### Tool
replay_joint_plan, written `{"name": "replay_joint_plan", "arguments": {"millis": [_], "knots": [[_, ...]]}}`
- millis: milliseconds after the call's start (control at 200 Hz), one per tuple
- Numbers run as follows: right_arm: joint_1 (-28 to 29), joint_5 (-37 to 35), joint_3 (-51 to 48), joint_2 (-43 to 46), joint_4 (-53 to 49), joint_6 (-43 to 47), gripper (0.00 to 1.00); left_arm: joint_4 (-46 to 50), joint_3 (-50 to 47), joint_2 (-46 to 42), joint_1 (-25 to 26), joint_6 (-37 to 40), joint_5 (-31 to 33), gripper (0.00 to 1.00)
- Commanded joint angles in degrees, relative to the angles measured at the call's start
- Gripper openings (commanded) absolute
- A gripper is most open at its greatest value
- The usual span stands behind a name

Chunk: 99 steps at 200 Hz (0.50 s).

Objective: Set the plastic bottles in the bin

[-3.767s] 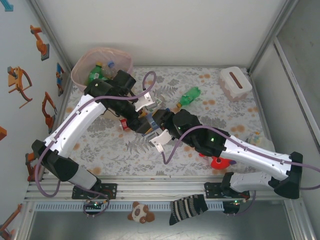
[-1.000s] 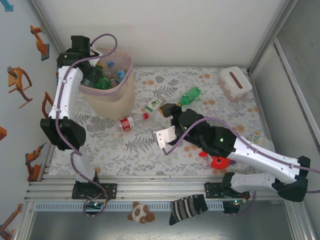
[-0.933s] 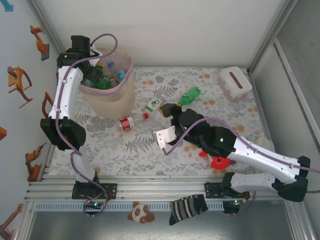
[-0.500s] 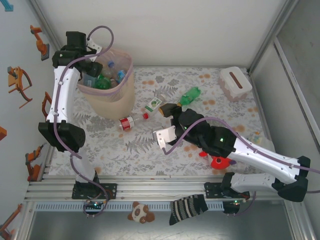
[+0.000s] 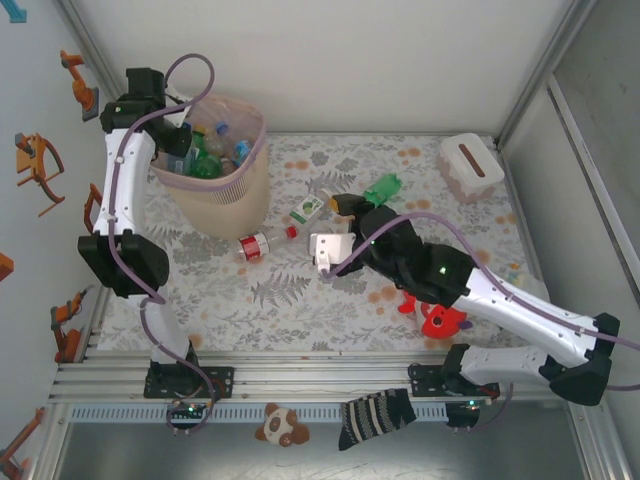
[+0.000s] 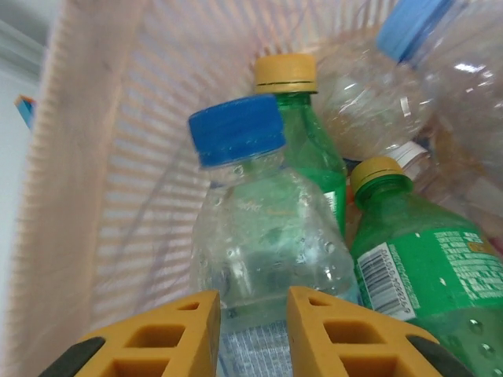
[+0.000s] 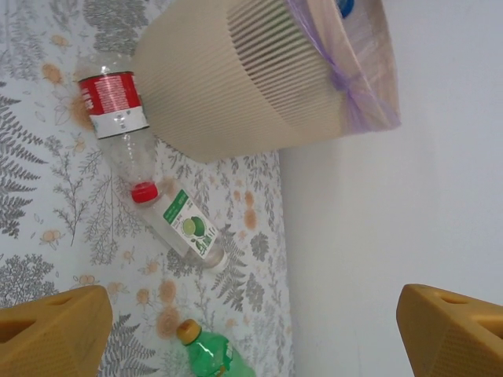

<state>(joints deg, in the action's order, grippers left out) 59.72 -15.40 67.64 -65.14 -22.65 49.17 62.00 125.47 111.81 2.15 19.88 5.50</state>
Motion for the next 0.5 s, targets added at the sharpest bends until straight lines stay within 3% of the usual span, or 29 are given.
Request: {"name": "replay_joint_plan", "arguments": {"millis": [0,185,295,491], "knots": [[-1.78,-1.04,2.44,-1.06,2.84,-11.85,0.91,2.27,-2.48,0.69,-0.75,-1.67,-2.07,0.27],[-3.16,0.29,4.26,-4.9,2.95,-24.9,0.89,1.59,-3.89,0.07,-0.92,-1.85,-3.36,0.28],[-4.06,3.23,3.63,-6.76,2.6,-25.72,0.87,1.07,-3.65,-1.82,-1.27,-2.61,-5.78,0.29],[-8.81,16.24,1.58,-9.93,1.21,-21.16,0.85,-0.2,-3.33,-6.33,-2.28,-5.41,-9.37,0.32]]}}
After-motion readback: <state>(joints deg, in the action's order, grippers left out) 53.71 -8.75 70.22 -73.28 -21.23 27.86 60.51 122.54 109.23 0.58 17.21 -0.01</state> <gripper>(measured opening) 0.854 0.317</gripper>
